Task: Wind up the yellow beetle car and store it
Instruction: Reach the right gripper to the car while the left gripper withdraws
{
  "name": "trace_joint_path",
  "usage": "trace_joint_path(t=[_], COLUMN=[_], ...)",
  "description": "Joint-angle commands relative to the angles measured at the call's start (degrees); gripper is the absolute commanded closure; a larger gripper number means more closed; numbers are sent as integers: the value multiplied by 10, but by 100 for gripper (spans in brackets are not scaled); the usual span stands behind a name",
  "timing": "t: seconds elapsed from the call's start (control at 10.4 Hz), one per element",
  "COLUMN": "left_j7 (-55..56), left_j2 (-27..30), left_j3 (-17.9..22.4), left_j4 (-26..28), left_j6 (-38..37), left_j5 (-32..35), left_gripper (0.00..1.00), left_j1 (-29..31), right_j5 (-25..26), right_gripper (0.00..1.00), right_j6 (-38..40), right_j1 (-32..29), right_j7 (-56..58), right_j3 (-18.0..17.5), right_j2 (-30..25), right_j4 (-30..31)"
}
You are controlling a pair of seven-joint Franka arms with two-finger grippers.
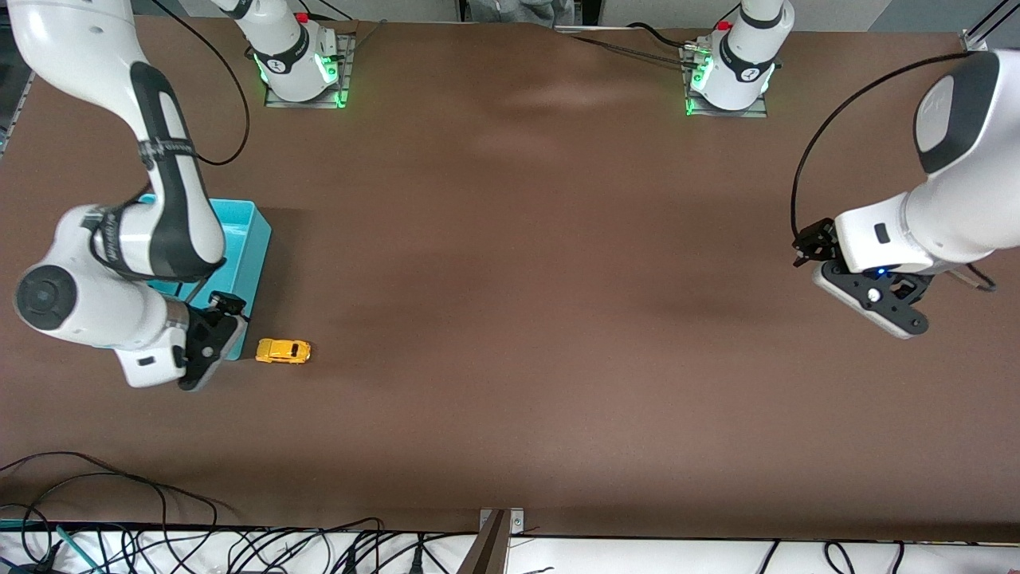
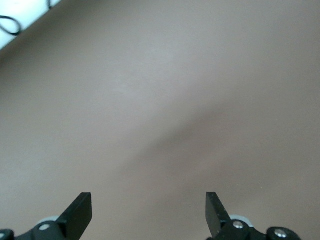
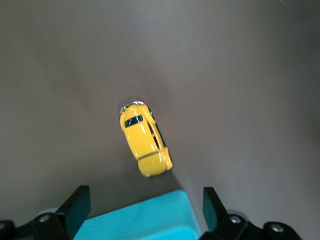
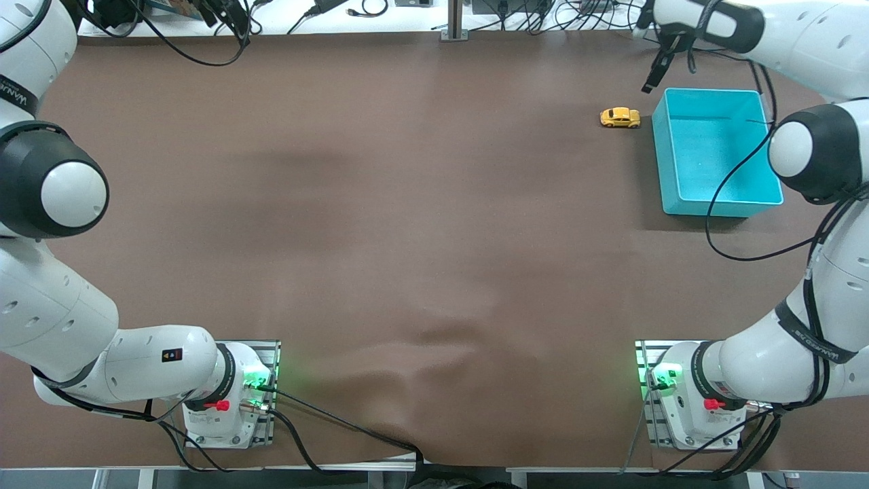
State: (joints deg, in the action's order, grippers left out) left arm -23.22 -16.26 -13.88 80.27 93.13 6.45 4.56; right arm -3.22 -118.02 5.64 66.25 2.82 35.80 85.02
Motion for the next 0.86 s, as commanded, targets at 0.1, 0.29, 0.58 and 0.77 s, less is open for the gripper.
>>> trace_joint_path(t=[0.1, 0.29, 0.58, 0.77], left_j7=[134, 210, 211, 210], left_j2=[77, 120, 172, 189], left_j3=[82, 103, 141, 134], left_j4=[56, 89, 154, 183], left_j6=[-4, -3, 19, 38], left_j5=[-29, -40, -94, -81], left_gripper=[0, 0, 0, 0], left_j1=[-72, -92, -104, -101], right_j5=[-12, -11, -10, -9], right_gripper=[0, 0, 0, 0], right_j6=[-46, -46, -72, -80], right_j1=[-9, -5, -6, -6], right_j7=[157, 206, 262, 267], right_j3=[-24, -25, -25, -25], right_j2=[47, 53, 79, 85], right_j4=[-1, 6, 7, 6])
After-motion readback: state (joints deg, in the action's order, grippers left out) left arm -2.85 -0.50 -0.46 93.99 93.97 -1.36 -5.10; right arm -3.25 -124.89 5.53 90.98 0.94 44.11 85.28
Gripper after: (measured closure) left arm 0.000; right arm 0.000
